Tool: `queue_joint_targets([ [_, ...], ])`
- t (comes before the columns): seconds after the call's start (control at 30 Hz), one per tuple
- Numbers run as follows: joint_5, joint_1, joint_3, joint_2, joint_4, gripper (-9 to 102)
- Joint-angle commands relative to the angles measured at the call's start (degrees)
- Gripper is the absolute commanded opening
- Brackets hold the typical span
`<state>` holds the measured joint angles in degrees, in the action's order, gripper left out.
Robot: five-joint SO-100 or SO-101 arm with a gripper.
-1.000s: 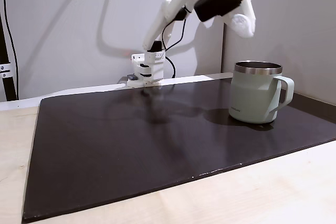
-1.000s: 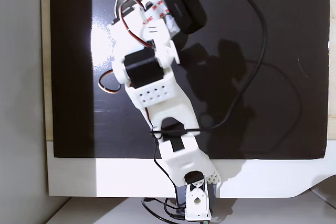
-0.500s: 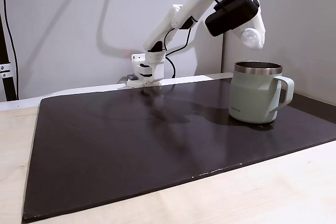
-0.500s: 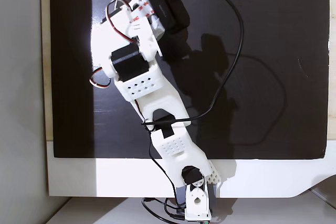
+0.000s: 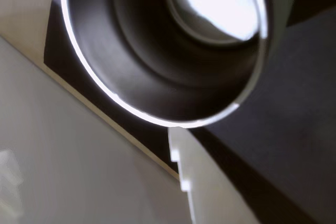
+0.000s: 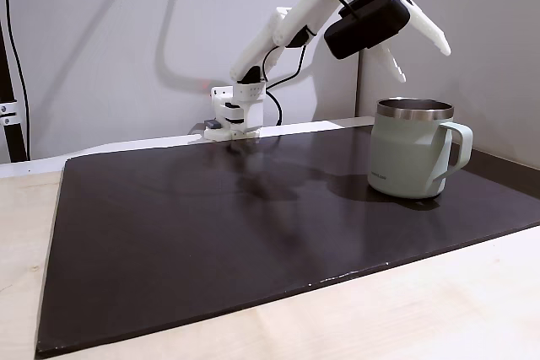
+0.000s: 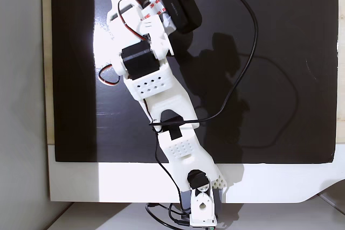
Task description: Grasp a gauze and put it in the cup.
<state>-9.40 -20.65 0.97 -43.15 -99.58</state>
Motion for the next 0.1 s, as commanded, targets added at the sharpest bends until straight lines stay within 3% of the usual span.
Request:
queue_joint_targets([
  [0.0, -0.4, 0.5, 2.8, -1.6, -0.5, 32],
  [0.07, -0.5, 0.5, 2.3, -1.8, -0.5, 31],
])
